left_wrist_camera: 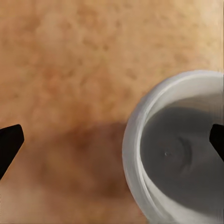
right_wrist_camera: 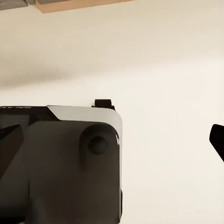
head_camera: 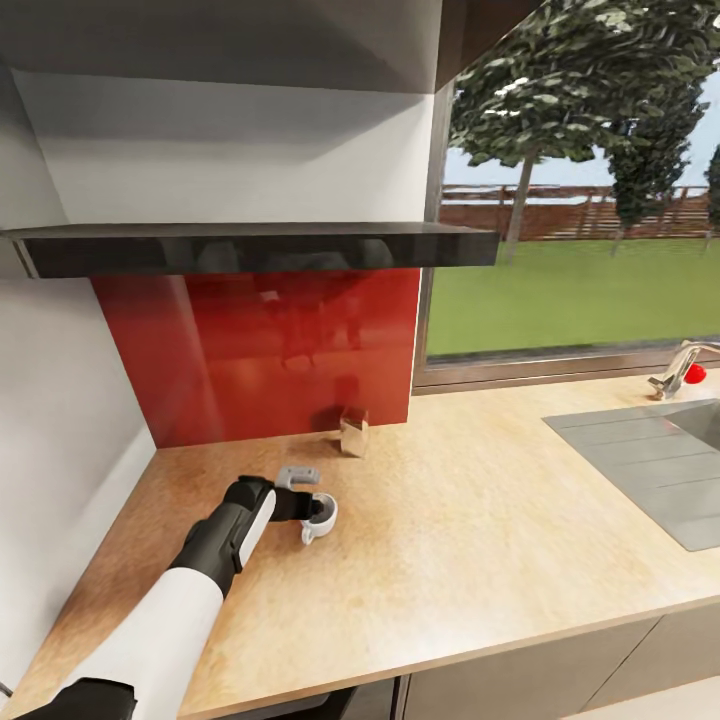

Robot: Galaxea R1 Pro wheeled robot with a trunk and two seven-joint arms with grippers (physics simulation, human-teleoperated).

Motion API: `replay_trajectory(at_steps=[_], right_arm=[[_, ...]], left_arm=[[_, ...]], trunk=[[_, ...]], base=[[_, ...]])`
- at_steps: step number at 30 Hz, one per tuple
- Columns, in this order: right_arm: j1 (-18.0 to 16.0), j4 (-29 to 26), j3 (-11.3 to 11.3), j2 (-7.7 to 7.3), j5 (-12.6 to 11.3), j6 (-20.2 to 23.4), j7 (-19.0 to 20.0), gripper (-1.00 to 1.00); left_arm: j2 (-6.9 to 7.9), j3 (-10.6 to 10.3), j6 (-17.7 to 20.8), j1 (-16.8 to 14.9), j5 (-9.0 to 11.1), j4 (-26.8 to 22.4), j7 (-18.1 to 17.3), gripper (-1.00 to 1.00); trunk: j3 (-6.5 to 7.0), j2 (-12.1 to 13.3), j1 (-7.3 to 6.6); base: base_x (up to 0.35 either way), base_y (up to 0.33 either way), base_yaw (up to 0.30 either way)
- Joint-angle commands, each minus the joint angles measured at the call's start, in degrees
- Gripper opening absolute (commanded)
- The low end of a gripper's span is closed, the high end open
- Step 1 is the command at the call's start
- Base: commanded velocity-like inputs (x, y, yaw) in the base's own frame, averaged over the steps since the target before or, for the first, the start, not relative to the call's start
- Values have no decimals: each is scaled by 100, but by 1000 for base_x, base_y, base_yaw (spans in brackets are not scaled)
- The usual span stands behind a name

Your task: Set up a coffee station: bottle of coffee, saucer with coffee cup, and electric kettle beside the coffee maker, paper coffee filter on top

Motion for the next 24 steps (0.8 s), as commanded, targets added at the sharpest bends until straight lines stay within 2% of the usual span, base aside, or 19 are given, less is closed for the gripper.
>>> replay_trajectory(at_steps=[1, 6, 21, 22, 24], right_arm=[[-6, 4, 49, 0, -60, -18, -11, 100], [-6, 4, 49, 0, -60, -18, -11, 100], [-4, 4, 49, 0, -60, -18, -11, 100], [-5, 4, 49, 0, -60, -18, -11, 100], [-4, 3, 49, 0, -60, -18, -11, 100]], left_arm=[[1, -4, -39, -4, 9, 1, -4, 100], [1, -7, -238, -3, 9, 89, 3, 100], [-3, -18, -254, -3, 2, 148, 5, 100], [-6, -21, -254, -3, 2, 149, 5, -100], [-16, -23, -253, -3, 2, 154, 5, -100]], trunk=[[-13, -13, 4], [-13, -13, 4], [-13, -13, 4], [-13, -13, 4], [-13, -13, 4]], base=[[0, 0, 0], [0, 0, 0], [0, 0, 0], [0, 0, 0], [0, 0, 0]])
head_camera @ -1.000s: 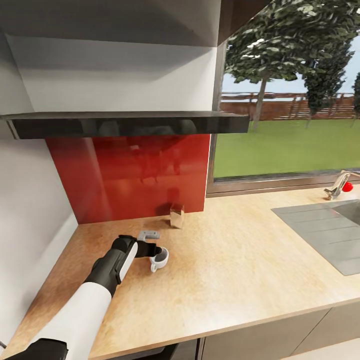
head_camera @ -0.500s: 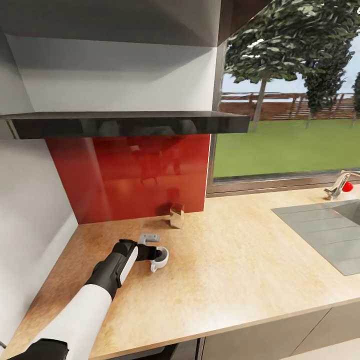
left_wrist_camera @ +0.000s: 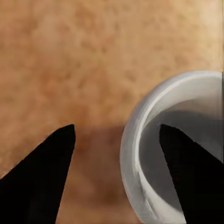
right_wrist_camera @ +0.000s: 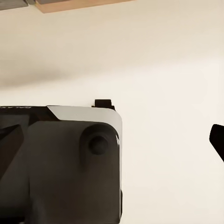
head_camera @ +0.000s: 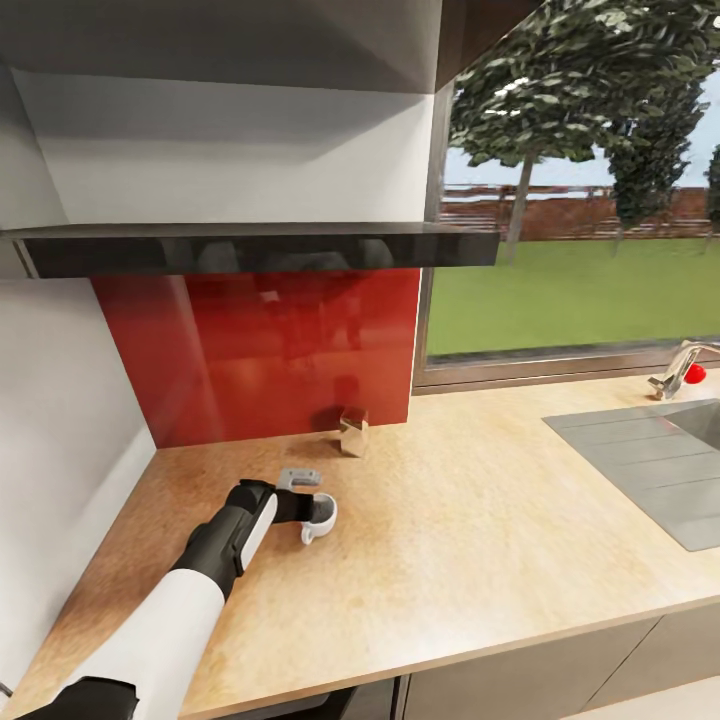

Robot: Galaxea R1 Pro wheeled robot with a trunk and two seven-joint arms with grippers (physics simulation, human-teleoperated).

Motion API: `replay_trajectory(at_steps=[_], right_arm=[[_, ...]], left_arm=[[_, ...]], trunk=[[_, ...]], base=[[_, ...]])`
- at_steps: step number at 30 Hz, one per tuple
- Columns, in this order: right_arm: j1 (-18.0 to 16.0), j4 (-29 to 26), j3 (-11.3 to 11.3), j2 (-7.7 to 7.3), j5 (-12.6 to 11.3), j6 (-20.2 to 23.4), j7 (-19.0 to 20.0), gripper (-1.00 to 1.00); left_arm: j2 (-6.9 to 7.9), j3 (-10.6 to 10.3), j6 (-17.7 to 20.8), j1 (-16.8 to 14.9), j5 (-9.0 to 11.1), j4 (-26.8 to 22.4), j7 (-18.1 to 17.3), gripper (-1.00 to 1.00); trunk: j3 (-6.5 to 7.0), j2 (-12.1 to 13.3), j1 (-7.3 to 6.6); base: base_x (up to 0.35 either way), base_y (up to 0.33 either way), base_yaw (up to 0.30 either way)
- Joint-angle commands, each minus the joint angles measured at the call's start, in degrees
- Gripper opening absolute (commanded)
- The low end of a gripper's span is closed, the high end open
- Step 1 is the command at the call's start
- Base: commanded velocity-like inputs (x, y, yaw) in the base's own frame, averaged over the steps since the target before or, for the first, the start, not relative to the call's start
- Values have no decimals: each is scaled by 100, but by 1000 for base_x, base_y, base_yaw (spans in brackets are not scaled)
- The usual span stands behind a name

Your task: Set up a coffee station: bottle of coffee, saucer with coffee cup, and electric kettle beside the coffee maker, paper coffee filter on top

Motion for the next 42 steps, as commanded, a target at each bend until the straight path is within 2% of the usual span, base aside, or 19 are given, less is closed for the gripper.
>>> replay_trajectory(at_steps=[1, 27, 36, 37, 42], right_arm=[[-4, 4, 49, 0, -59, -18, -11, 100], [-4, -5, 48, 1, -59, -18, -11, 100], [-5, -17, 43, 5, -75, -18, -19, 100], [-5, -37, 44, 11, -83, -23, -19, 100], [-6, -65, 34, 23, -92, -30, -19, 100]], left_arm=[[-6, -4, 28, -5, 6, 5, -5, -100], [17, 37, 52, -8, 22, 18, -65, -100], [6, 19, 113, -133, 27, -9, -107, -100], [1, 14, 290, -311, 27, -8, -137, -100], [0, -5, 867, -672, 27, -16, -154, -100]], trunk=[[-13, -13, 4], [-13, -13, 4], [-13, -13, 4], [-13, -13, 4], [-13, -13, 4]], base=[[0, 0, 0], [0, 0, 0], [0, 0, 0], [0, 0, 0], [0, 0, 0]])
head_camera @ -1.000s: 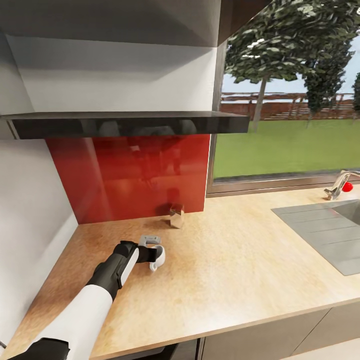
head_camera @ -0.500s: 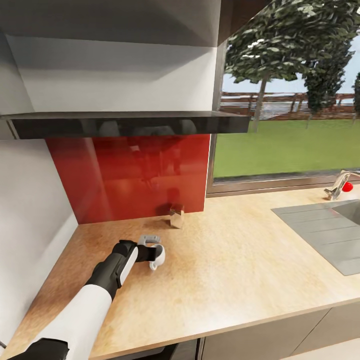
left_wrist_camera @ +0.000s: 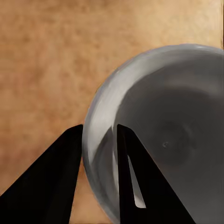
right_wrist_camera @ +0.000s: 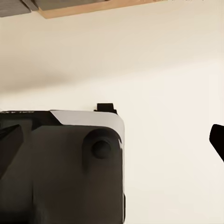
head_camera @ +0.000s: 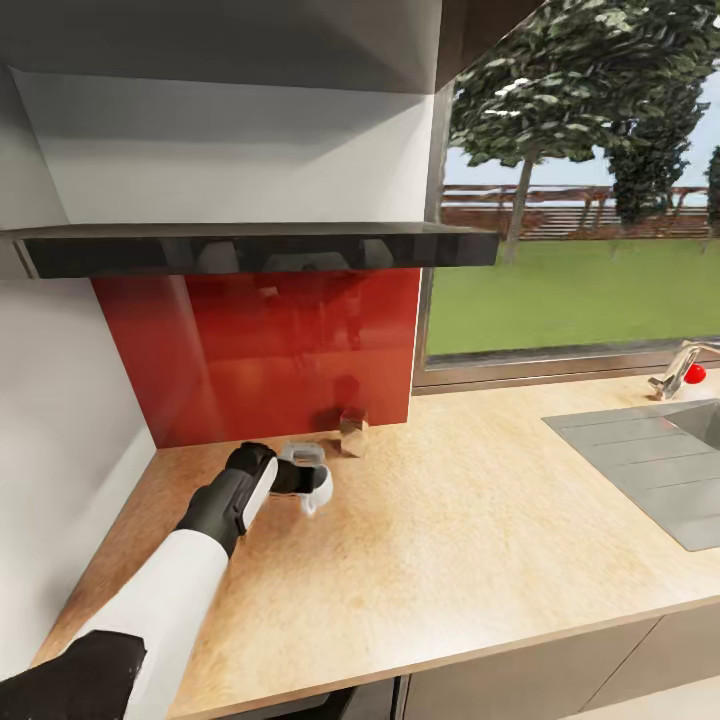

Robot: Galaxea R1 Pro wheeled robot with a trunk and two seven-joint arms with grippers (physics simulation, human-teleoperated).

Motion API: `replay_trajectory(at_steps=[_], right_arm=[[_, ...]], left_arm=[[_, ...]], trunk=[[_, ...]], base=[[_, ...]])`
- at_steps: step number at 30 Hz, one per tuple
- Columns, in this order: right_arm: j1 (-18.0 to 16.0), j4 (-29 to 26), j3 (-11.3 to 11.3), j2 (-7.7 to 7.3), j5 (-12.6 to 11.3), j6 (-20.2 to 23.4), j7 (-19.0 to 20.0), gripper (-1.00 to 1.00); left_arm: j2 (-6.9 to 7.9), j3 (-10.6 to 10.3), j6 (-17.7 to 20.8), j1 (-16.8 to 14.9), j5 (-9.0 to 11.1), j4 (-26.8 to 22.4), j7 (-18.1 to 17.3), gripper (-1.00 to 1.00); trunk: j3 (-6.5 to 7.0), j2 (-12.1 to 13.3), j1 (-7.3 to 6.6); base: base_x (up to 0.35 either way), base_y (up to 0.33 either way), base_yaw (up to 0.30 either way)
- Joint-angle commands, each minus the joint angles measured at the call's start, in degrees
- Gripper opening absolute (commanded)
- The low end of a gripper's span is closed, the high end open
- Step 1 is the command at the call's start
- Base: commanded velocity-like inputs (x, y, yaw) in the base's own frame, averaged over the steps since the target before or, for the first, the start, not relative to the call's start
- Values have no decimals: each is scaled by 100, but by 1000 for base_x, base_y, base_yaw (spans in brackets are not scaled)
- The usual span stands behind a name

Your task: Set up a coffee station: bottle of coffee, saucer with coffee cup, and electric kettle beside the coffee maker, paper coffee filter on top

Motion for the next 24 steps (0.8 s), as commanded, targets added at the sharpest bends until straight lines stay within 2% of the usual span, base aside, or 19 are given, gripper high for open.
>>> replay_trajectory(at_steps=[1, 3, 7, 12, 17, 24], right_arm=[[-4, 1, 48, 2, -61, -25, -14, 100], [-5, -4, 45, 4, -62, -31, -14, 100], [-3, -12, 38, 4, -62, -34, -14, 100], [-6, -10, 17, -8, -69, -42, -18, 100], [-7, -6, 12, -18, -71, -43, -22, 100], [-5, -5, 11, -22, -71, -43, -31, 100]], left_arm=[[1, -11, 86, -81, 9, -5, -2, -100], [0, -19, 159, -223, 9, -6, -7, -100], [6, -23, 190, -312, 2, -6, -40, -100], [26, -36, 296, -449, -28, -1, -353, -100], [22, -43, 409, -493, -55, -3, -534, -100], [7, -162, 413, -489, -59, -50, -567, -100]], trunk=[[-14, -12, 4], [-14, -12, 4], [-14, -12, 4], [-14, -12, 4], [-14, -12, 4], [-14, -12, 4]], base=[[0, 0, 0], [0, 0, 0], [0, 0, 0], [0, 0, 0], [0, 0, 0], [1, -1, 0]])
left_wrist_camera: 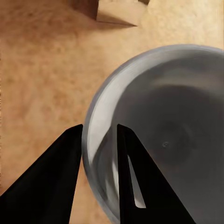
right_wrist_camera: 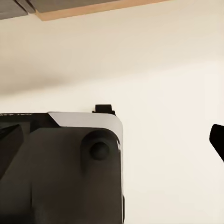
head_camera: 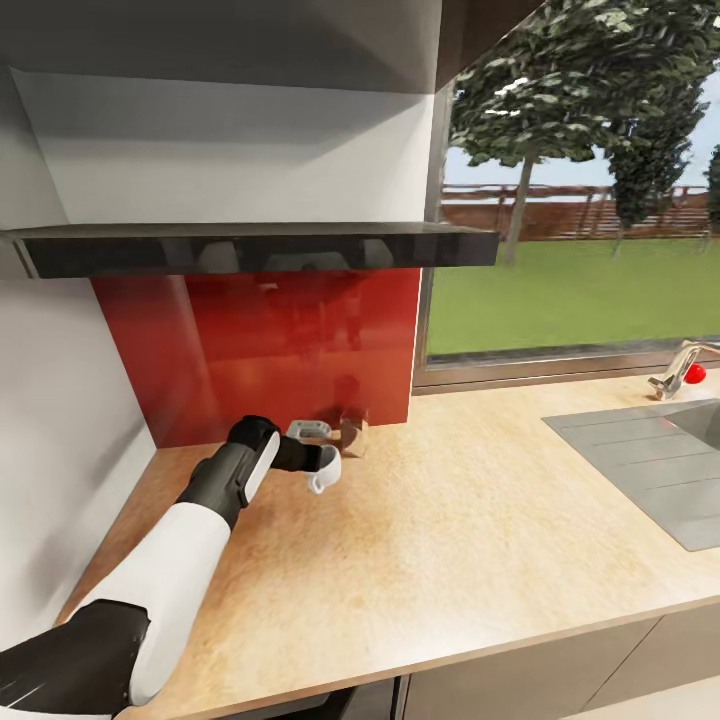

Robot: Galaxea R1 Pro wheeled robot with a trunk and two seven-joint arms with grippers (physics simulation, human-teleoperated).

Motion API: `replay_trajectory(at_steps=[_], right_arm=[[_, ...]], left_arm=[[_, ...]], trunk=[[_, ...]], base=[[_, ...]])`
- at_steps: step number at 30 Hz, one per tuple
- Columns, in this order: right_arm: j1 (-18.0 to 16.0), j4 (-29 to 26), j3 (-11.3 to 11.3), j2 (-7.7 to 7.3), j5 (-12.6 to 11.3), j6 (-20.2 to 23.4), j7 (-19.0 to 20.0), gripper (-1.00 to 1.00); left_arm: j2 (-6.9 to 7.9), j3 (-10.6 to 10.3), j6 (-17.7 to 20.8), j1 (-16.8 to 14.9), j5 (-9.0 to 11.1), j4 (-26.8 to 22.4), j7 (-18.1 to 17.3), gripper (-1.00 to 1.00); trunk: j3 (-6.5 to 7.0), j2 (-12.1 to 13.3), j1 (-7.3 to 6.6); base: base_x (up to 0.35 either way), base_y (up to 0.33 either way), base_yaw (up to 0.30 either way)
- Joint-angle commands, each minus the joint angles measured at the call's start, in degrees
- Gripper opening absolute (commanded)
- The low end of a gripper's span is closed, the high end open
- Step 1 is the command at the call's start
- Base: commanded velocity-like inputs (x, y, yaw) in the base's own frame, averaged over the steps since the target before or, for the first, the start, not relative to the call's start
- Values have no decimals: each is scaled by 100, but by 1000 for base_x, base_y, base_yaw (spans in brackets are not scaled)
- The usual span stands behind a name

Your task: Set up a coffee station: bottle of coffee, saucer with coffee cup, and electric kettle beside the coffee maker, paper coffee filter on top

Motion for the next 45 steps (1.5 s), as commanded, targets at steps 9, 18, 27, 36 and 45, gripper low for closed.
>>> replay_trajectory(at_steps=[9, 18, 27, 36, 45], right_arm=[[-4, 3, 49, -35, -58, -1, -3, 100], [-6, 3, 49, -36, -57, -10, -7, 100], [-4, 3, 49, -35, -59, -10, -12, 100], [-4, 3, 49, -35, -59, -10, -12, 100], [-4, 3, 49, -35, -59, -10, -12, 100]], left_arm=[[13, -32, 15, 75, -3, -189, 58, -100], [-4, -42, -2, 73, -2, -190, 64, -100], [-6, -43, -5, 72, 2, -190, 64, -100], [-7, -42, 3, 79, 5, -190, 65, -100], [-5, -39, -20, 76, -1, -190, 71, -100]], trunk=[[-13, -13, 4], [-13, -13, 4], [-13, -13, 4], [-13, -13, 4], [-13, -13, 4]], base=[[99, -236, -112], [146, -261, -262], [29, -270, -267], [82, -273, -267], [145, -273, -267]])
